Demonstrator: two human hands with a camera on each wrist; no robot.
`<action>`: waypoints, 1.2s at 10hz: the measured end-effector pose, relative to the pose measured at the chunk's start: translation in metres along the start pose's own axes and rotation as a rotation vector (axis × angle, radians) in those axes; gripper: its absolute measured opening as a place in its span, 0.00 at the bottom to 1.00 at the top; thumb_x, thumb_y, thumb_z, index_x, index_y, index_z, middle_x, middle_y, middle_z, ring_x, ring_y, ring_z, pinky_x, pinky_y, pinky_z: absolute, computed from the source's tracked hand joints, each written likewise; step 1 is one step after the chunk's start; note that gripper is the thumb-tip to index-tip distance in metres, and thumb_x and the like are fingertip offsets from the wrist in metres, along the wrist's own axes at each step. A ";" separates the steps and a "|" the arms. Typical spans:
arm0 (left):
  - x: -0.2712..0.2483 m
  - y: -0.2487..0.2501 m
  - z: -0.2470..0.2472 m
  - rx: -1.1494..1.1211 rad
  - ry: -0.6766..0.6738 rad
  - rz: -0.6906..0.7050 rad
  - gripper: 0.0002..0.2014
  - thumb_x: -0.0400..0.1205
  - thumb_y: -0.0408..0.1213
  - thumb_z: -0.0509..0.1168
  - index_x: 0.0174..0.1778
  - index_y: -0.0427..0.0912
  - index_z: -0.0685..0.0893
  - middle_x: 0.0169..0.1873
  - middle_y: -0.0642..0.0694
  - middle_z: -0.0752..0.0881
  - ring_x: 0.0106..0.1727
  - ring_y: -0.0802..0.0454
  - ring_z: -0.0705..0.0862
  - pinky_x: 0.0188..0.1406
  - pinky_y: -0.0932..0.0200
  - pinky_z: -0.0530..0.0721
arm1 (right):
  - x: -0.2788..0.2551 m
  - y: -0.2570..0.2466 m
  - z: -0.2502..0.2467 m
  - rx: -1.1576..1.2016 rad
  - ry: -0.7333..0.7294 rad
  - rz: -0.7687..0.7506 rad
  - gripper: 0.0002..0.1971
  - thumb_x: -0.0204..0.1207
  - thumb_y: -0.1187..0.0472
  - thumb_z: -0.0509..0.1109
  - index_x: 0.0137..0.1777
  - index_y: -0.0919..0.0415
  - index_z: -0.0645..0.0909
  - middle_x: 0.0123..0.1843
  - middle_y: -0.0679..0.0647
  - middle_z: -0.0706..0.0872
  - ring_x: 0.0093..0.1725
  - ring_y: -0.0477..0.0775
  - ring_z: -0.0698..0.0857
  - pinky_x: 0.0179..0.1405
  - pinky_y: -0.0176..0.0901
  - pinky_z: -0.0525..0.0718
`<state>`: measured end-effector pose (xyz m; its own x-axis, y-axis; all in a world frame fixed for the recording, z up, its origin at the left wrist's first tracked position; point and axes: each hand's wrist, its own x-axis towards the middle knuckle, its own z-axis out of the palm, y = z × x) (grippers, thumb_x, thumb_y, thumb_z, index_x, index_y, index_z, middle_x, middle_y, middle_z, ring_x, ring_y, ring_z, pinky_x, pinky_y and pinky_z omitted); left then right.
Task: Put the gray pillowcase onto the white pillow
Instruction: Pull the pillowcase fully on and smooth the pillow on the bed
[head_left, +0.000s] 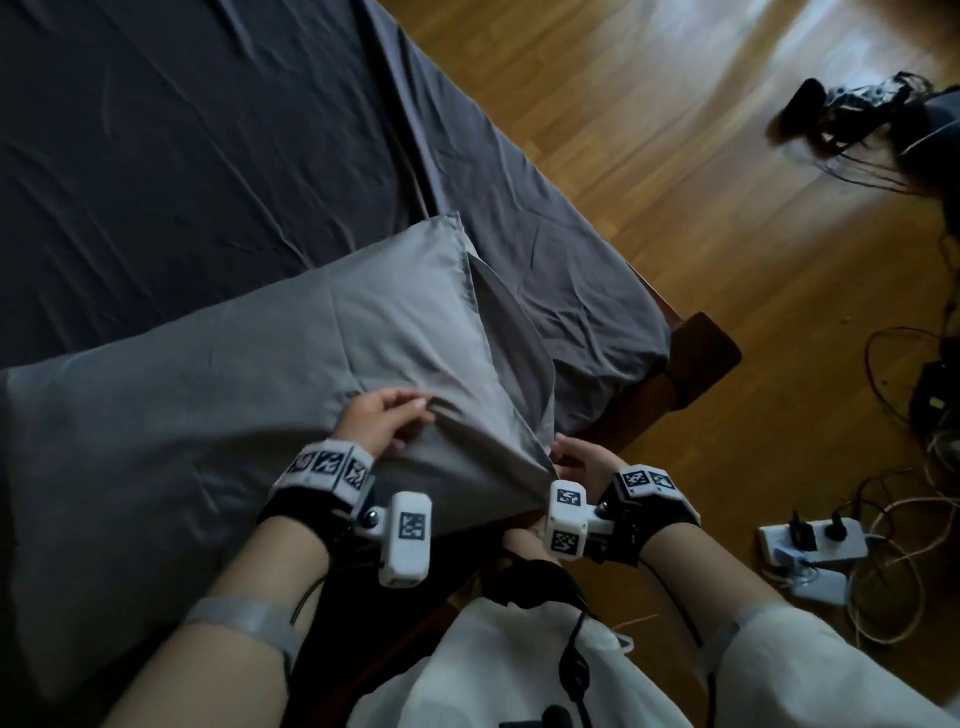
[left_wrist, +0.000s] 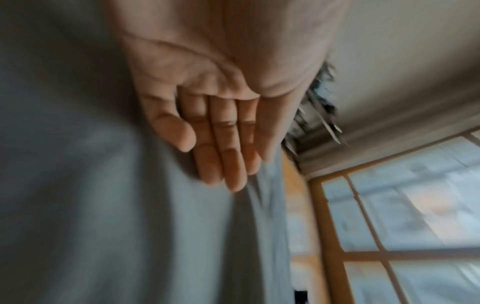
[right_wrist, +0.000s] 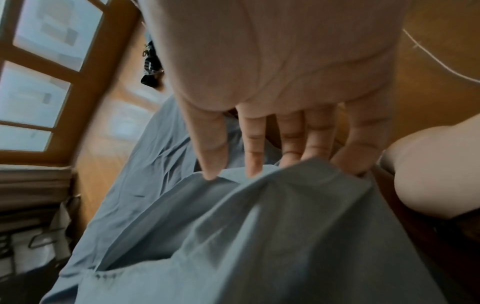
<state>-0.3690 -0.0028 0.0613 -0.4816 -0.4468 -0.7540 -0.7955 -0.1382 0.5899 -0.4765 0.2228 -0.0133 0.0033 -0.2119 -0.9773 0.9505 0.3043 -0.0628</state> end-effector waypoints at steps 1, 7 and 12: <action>-0.028 -0.058 -0.034 -0.214 0.105 -0.258 0.11 0.85 0.40 0.56 0.39 0.45 0.80 0.18 0.54 0.86 0.17 0.63 0.82 0.15 0.72 0.73 | -0.015 -0.002 0.015 -0.034 -0.030 -0.025 0.14 0.79 0.46 0.62 0.41 0.56 0.75 0.32 0.55 0.77 0.31 0.52 0.78 0.35 0.44 0.78; -0.089 -0.177 -0.114 -0.832 0.415 -0.458 0.20 0.87 0.35 0.47 0.72 0.31 0.68 0.62 0.31 0.78 0.57 0.49 0.73 0.68 0.57 0.73 | -0.017 0.068 0.066 -0.238 0.174 -0.532 0.05 0.74 0.67 0.69 0.43 0.55 0.79 0.29 0.56 0.83 0.25 0.53 0.83 0.20 0.41 0.83; -0.191 -0.050 -0.215 -0.631 0.748 0.438 0.14 0.80 0.33 0.63 0.27 0.43 0.78 0.10 0.55 0.79 0.13 0.62 0.76 0.16 0.70 0.75 | -0.199 -0.028 0.157 -0.135 0.034 -1.302 0.13 0.72 0.51 0.72 0.26 0.49 0.87 0.24 0.38 0.86 0.28 0.34 0.82 0.35 0.31 0.82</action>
<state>-0.1588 -0.1007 0.2378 -0.1612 -0.9668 -0.1982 -0.1713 -0.1704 0.9704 -0.4549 0.1104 0.2148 -0.8981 -0.3968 -0.1895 0.2125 -0.0144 -0.9771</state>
